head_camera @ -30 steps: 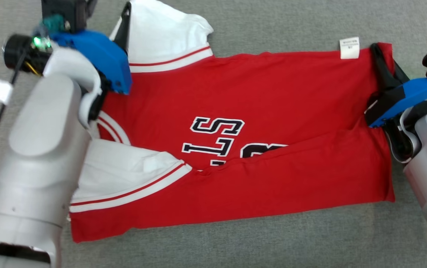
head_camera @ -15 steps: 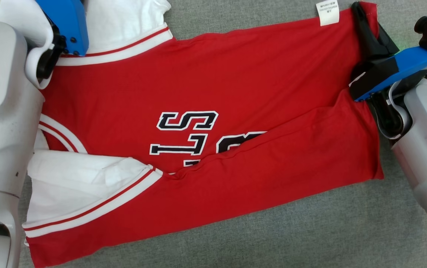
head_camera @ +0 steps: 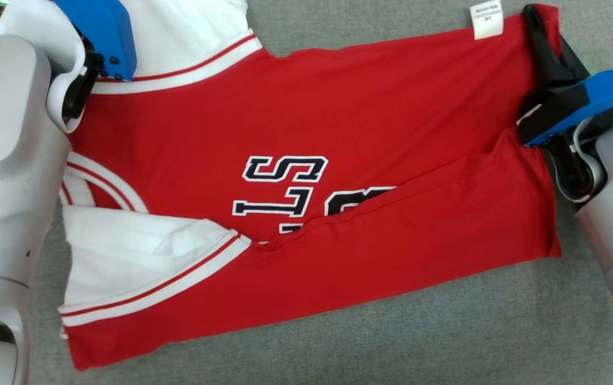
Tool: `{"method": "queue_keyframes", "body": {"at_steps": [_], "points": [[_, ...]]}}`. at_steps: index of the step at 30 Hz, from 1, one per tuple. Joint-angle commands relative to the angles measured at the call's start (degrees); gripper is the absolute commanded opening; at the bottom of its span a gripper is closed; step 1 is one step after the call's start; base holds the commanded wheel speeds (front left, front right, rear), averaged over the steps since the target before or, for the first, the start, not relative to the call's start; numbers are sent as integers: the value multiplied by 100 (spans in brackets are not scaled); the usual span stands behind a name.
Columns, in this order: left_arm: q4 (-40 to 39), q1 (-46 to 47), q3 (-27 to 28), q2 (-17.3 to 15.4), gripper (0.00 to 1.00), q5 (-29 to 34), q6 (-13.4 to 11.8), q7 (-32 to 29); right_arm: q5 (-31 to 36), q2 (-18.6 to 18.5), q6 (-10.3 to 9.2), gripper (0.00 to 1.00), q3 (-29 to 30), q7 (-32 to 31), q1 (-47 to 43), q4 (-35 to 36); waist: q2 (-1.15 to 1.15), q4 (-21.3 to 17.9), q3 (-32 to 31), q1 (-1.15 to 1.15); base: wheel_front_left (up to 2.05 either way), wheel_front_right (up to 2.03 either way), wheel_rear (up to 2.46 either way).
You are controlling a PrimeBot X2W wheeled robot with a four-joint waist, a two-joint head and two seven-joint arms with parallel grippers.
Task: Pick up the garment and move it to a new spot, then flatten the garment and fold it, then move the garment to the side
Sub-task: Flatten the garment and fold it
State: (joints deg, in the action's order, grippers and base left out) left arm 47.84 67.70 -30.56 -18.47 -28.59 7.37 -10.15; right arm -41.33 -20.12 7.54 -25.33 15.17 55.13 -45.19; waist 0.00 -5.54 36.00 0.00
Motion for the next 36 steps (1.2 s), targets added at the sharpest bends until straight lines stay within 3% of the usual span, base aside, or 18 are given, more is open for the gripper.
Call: {"method": "queue_keyframes", "body": {"at_steps": [1,16,27,36], "points": [[-52,-23,-58,-63,0,157,-57,358,138,-100,-9,0,134,-4,-146,-44,0,68,-99,0,0,0,0],[-395,-1313,71,181,0,-152,-82,2074,612,-318,-7,0,752,-3,-1159,258,0,684,-1183,0,0,0,0],[-948,-3393,-32,448,0,-554,-51,2482,647,-310,-6,0,696,-3,-2413,482,0,856,-2160,0,0,0,0],[-896,-4547,119,811,0,-769,-131,2537,629,4,-5,0,934,-3,-3076,340,0,899,-2624,0,0,0,0]]}}
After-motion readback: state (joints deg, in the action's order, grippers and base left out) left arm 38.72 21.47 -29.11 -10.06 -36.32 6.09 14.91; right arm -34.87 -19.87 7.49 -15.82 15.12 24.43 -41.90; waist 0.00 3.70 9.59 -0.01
